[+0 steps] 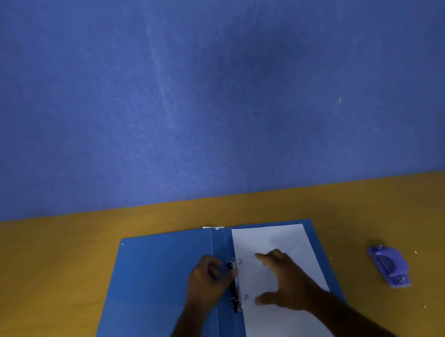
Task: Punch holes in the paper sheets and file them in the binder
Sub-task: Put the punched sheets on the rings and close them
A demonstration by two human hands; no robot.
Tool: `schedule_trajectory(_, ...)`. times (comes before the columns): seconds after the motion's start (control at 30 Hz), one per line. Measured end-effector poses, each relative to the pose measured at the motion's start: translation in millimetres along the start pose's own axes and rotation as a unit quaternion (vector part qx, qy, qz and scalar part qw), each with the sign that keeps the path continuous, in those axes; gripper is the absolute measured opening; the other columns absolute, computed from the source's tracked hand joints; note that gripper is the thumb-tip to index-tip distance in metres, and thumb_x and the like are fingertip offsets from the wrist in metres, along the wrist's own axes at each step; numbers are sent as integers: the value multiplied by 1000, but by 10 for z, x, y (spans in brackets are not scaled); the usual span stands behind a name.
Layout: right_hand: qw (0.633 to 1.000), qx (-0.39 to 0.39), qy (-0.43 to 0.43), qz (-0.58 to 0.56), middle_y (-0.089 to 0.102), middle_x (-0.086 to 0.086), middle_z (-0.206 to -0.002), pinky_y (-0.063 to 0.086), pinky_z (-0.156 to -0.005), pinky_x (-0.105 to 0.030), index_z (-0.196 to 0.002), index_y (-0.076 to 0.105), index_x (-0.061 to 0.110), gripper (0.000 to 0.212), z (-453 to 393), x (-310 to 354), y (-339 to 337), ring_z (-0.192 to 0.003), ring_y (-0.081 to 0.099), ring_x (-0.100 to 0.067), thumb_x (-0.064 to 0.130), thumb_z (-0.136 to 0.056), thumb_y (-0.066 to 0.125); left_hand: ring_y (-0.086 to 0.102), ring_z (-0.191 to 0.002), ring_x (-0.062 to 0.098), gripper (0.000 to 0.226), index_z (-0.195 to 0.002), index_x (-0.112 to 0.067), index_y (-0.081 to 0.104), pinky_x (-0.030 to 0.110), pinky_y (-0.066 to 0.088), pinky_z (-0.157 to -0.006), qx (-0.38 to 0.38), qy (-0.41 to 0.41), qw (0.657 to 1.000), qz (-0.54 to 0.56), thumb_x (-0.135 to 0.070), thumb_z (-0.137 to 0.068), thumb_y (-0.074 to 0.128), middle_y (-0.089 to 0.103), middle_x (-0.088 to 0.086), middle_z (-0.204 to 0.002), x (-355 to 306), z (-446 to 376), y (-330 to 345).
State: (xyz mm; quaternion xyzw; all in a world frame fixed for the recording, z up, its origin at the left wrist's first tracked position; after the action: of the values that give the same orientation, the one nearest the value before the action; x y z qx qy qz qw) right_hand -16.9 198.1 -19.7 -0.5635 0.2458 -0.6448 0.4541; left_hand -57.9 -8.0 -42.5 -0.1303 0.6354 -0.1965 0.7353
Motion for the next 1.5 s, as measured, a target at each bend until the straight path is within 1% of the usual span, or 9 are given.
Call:
schedule_trajectory(0.1, 998, 54, -11, -9, 35, -2, -148, 39, -108, -37, -151, 19, 24, 112, -123, 121, 110, -131, 35, -16, 73, -62, 68, 57, -81, 8, 83, -115, -39, 51, 20, 50, -65, 114, 2, 992, -56, -70, -44, 81, 59, -4, -93, 65, -23, -62)
schedule_trajectory(0.17, 997, 74, 0, 14, 33, -3, -148, 37, -108, -39, -152, 17, 22, 111, -182, 120, 148, -131, 32, -20, 63, -65, 74, 56, -90, 8, 108, -130, -42, 45, 18, 50, -72, 163, -5, 982, -100, -73, -32, 81, 56, -9, -103, 64, -21, -80)
schedule_trajectory(0.3, 993, 103, 6, 64, 27, -2, -146, 34, -108, -38, -151, 18, 24, 108, -226, 114, 218, -128, 28, -21, 58, -67, 75, 52, -88, 4, 127, -139, -36, 44, 13, 46, -70, 205, 4, 970, -135, -67, -22, 81, 52, -11, -104, 0, -17, -50)
schedule_trajectory(0.37, 994, 101, 7, 48, 28, -2, -145, 35, -107, -38, -151, 17, 27, 107, -243, 124, 216, -127, 28, -21, 57, -66, 76, 51, -87, 4, 118, -139, -36, 44, 13, 44, -68, 208, 3, 968, -142, -54, -33, 91, 51, -11, -103, 7, -25, -35)
schedule_trajectory(0.47, 995, 94, 15, 4, 32, -2, -143, 38, -104, -40, -151, 16, 32, 110, -269, 91, 185, -125, 32, -20, 59, -63, 76, 51, -90, 5, 106, -140, -37, 43, 14, 45, -72, 204, 4, 968, -144, -39, -47, 93, 51, -11, -103, 33, -36, -45)
schedule_trajectory(0.7, 996, 88, 9, -26, 35, 1, -141, 39, -102, -36, -150, 18, 36, 107, -265, 39, 207, -123, 34, -17, 75, -62, 64, 47, -86, 3, 101, -141, -35, 42, 13, 41, -69, 204, 31, 964, -168, -37, -53, 92, 48, -13, -97, 45, -80, -41)
schedule_trajectory(0.8, 995, 93, 3, -27, 35, 1, -140, 38, -102, -36, -150, 18, 37, 112, -272, 28, 205, -123, 34, -16, 84, -56, 54, 49, -89, 7, 101, -142, -34, 42, 17, 44, -73, 200, 28, 965, -168, -36, -53, 91, 50, -8, -100, 67, -98, -32)
schedule_trajectory(1.2, 996, 92, -2, -12, 38, 0, -137, 39, -101, -37, -150, 19, 35, 99, -303, 46, 200, -120, 35, -17, 71, -69, 63, 44, -84, 6, 98, -142, -31, 42, 12, 38, -67, 195, 41, 964, -178, -30, -57, 90, 47, -6, -98, 84, -124, 14)
schedule_trajectory(1.5, 996, 90, -9, 4, 37, -1, -137, 38, -102, -41, -150, 17, 39, 93, -326, 94, 222, -122, 36, -19, 64, -73, 64, 49, -85, 10, 97, -138, -37, 46, 17, 41, -68, 189, 44, 961, -197, -37, -52, 91, 53, -5, -97, 79, -128, 50)
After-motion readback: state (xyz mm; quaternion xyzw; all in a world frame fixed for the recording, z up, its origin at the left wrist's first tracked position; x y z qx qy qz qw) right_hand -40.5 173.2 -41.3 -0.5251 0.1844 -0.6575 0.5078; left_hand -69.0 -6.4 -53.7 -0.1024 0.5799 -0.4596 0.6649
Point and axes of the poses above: each hand's wrist, its own z-axis away from the middle knuckle, its own y-axis out of the palm, x = y × z, the point moved 5 cm from there along -z, towards the middle knuckle
